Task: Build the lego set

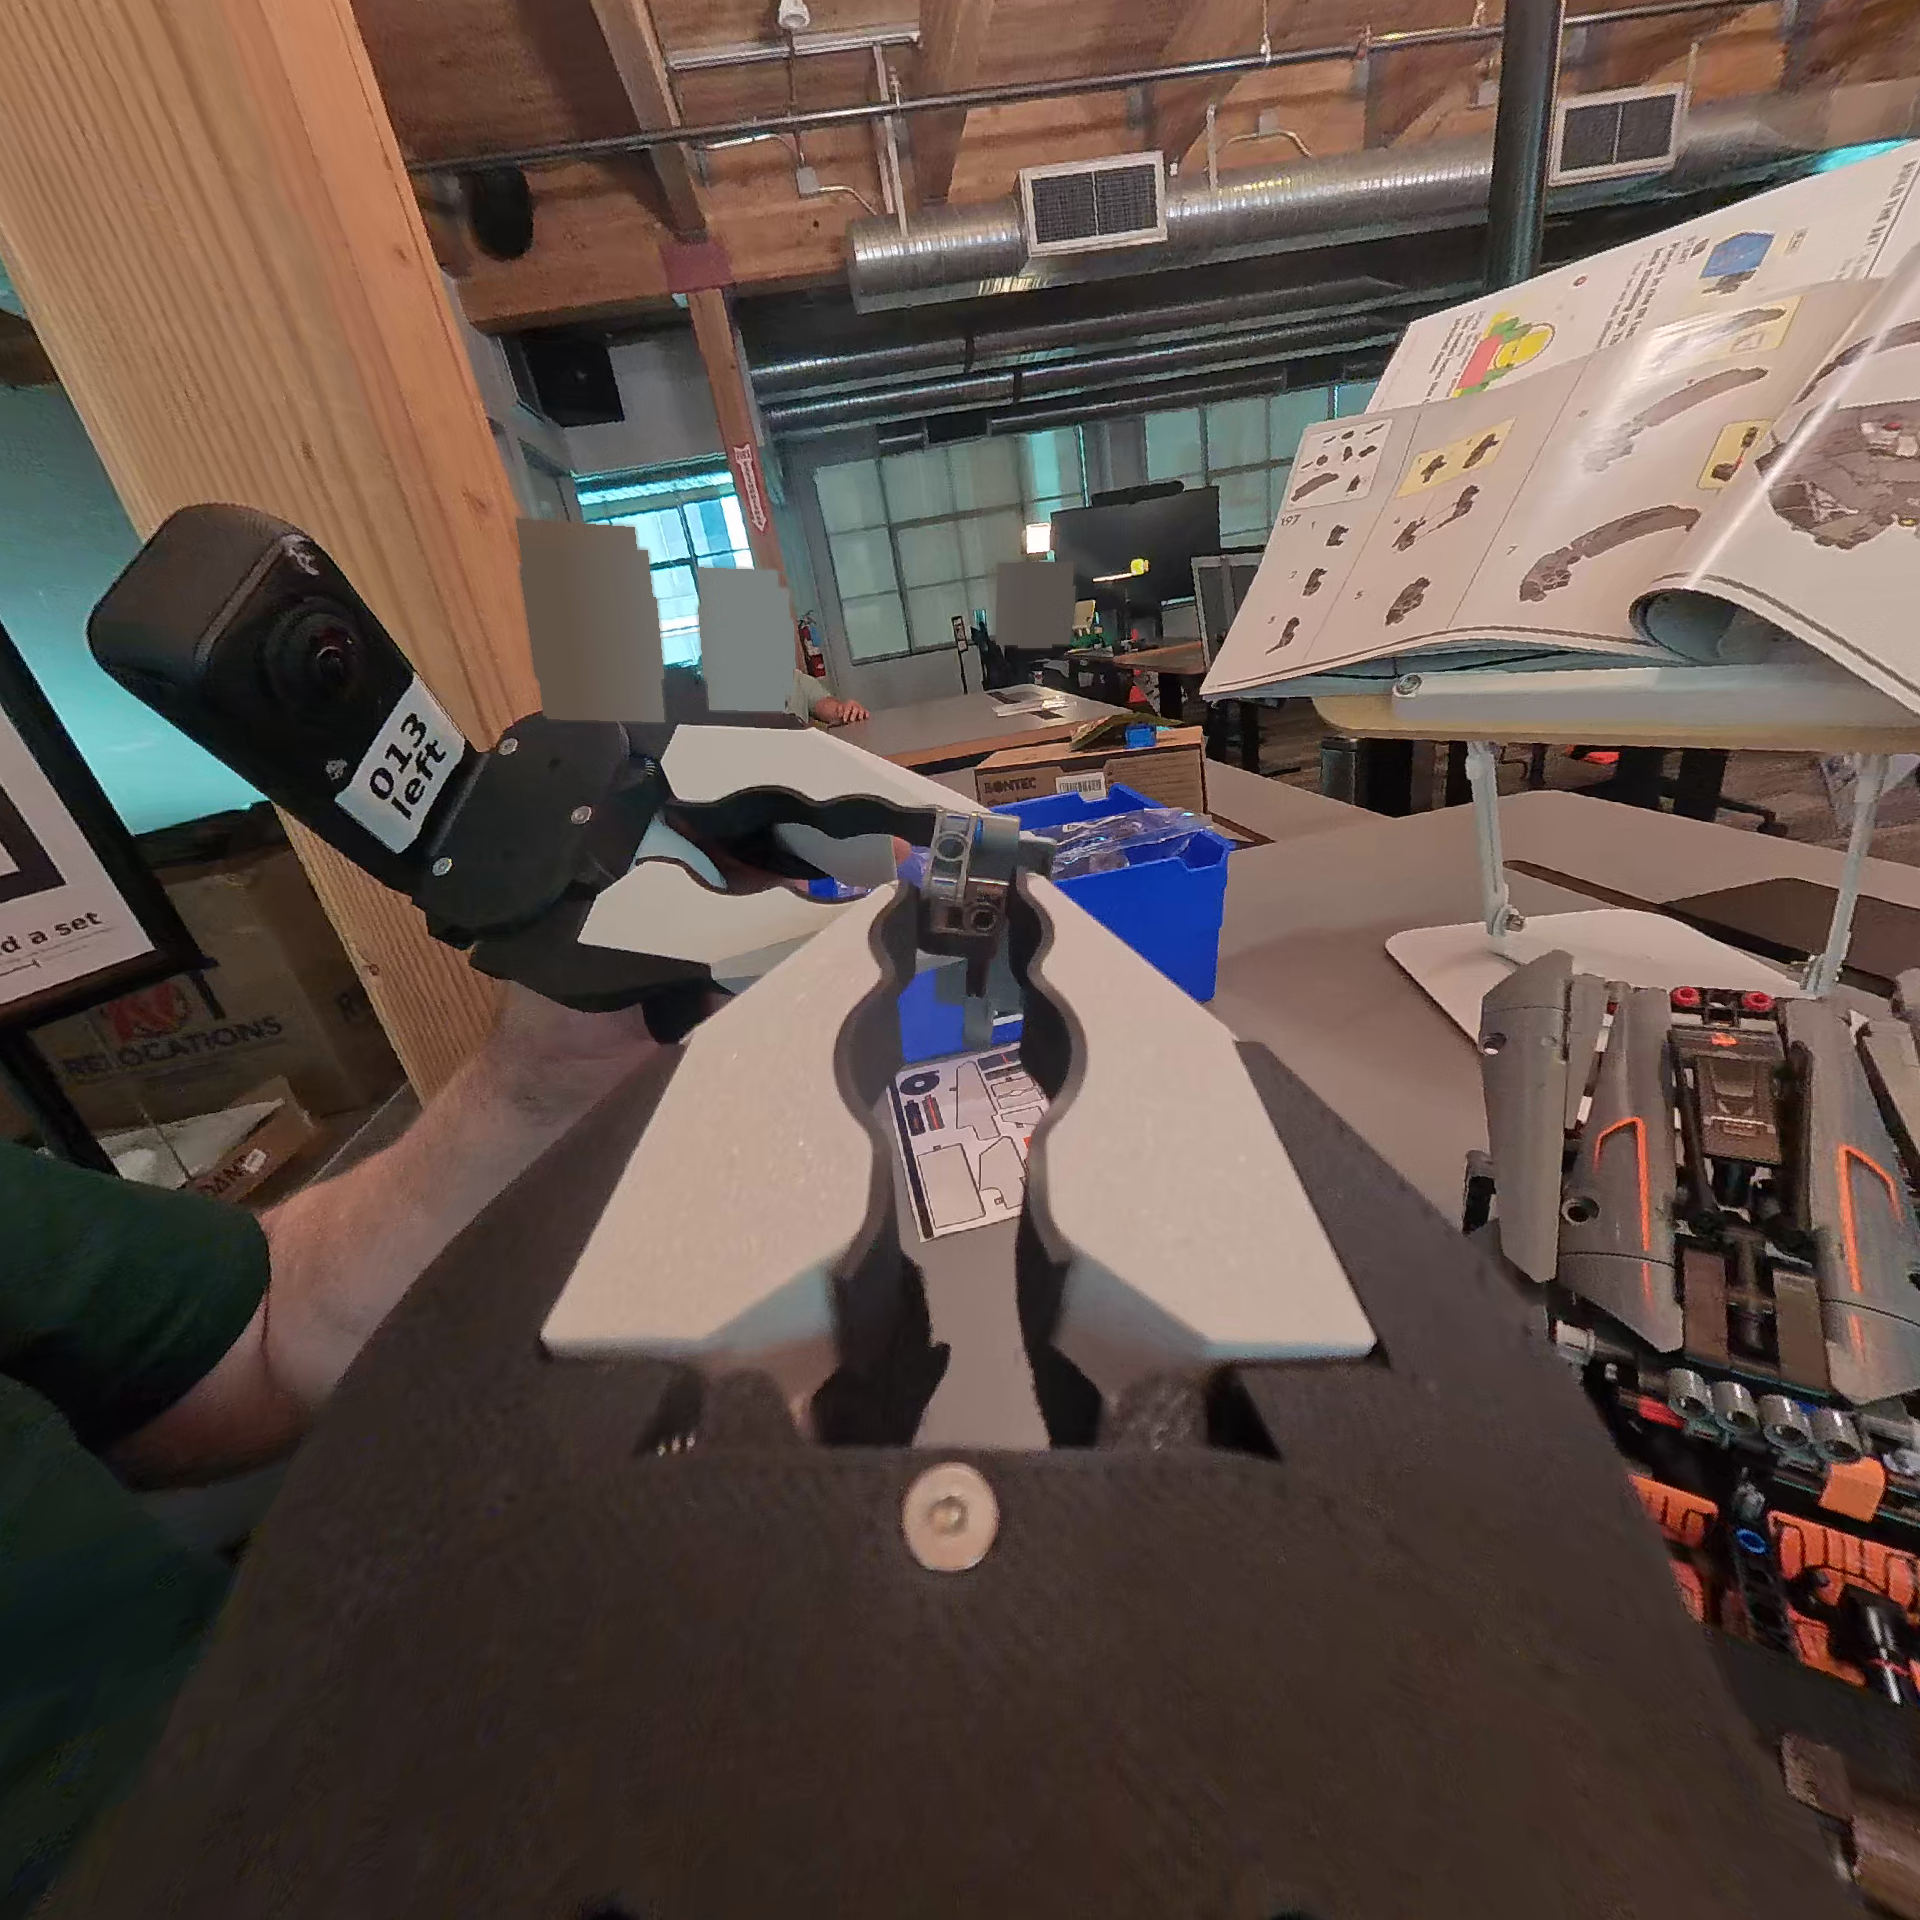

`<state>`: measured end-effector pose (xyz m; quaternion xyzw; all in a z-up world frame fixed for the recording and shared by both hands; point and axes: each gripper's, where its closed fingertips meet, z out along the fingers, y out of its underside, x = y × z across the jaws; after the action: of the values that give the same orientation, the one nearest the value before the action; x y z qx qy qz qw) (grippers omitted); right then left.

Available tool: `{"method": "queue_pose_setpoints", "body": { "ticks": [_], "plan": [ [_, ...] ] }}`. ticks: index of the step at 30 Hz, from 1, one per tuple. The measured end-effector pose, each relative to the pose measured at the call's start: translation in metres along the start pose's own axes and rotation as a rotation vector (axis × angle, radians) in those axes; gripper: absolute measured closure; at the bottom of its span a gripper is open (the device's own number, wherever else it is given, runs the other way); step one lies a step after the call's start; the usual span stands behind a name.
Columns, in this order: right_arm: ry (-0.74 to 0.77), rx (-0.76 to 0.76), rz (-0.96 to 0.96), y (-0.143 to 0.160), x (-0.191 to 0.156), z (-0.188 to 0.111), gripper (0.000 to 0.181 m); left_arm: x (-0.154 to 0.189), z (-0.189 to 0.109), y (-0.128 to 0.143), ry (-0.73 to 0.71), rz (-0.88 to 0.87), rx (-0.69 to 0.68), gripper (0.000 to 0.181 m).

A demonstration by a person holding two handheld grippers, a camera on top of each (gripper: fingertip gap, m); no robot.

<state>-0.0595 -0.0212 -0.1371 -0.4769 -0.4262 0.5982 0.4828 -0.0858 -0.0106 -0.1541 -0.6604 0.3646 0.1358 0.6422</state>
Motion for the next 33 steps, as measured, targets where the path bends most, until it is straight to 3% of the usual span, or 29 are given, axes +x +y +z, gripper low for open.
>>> {"method": "queue_pose_setpoints", "body": {
  "ticks": [19,24,33],
  "plan": [
    [-0.051,0.076,0.075,-0.011,0.011,-0.011,0.166,0.017,0.013,0.006,0.104,-0.129,0.037,0.146],
    [-0.076,0.078,0.086,-0.01,0.008,-0.011,0.166,0.02,0.02,0.007,0.097,-0.114,0.043,0.164],
    [-0.088,0.061,0.093,-0.005,0.009,-0.011,0.166,0.01,0.019,0.007,0.055,-0.101,0.047,0.171]
  ]
}}
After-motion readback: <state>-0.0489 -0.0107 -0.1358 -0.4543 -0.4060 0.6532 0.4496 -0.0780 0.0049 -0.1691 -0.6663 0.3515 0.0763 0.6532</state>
